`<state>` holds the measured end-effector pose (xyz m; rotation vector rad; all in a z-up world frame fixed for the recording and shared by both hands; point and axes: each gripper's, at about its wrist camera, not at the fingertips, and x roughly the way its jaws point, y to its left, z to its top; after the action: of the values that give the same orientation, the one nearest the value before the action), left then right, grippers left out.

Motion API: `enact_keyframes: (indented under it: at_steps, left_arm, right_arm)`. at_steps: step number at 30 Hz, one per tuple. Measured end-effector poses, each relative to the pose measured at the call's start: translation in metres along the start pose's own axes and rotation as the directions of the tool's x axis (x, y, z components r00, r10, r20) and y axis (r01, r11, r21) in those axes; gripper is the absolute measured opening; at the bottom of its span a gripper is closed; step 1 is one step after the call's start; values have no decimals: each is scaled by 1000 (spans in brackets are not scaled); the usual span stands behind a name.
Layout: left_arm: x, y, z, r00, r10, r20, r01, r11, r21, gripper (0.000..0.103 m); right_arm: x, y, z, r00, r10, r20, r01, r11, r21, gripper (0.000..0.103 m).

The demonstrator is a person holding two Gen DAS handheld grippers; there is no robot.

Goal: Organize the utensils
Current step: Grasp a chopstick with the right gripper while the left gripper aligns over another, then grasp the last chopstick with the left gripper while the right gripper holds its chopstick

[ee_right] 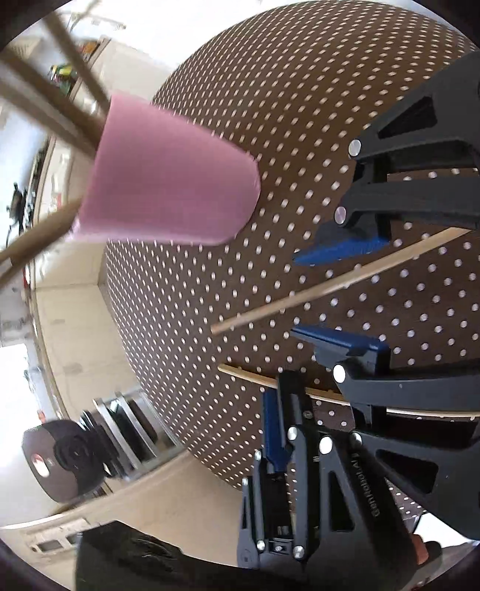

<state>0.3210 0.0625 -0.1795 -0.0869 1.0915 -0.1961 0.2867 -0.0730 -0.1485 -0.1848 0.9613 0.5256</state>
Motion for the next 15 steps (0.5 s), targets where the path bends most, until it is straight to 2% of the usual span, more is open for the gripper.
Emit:
enact_keyframes:
  at_steps: [3, 5, 8, 11, 15]
  left_arm:
    - [2, 5, 6, 1000, -3, -4, 3, 1000, 8, 16]
    - [3, 7, 10, 1000, 2, -3, -2, 1000, 15, 16]
    - [4, 4, 12, 1000, 9, 5, -9, 1000, 23, 16]
    - [4, -4, 10, 1000, -7, 11, 6, 998, 58, 14]
    - [6, -18, 9, 999, -41, -1, 41, 994, 98, 8]
  right_arm:
    - [8, 4, 9, 1000, -2, -20, 1, 999, -37, 26]
    - [12, 5, 15, 999, 10, -31, -11, 999, -41, 13]
    - [16, 11, 19, 999, -6, -42, 3, 998, -61, 6]
    - [16, 8, 19, 999, -8, -54, 7, 1000, -22, 5]
    - [0, -2, 1, 997, 3, -76, -2, 1000, 16, 5]
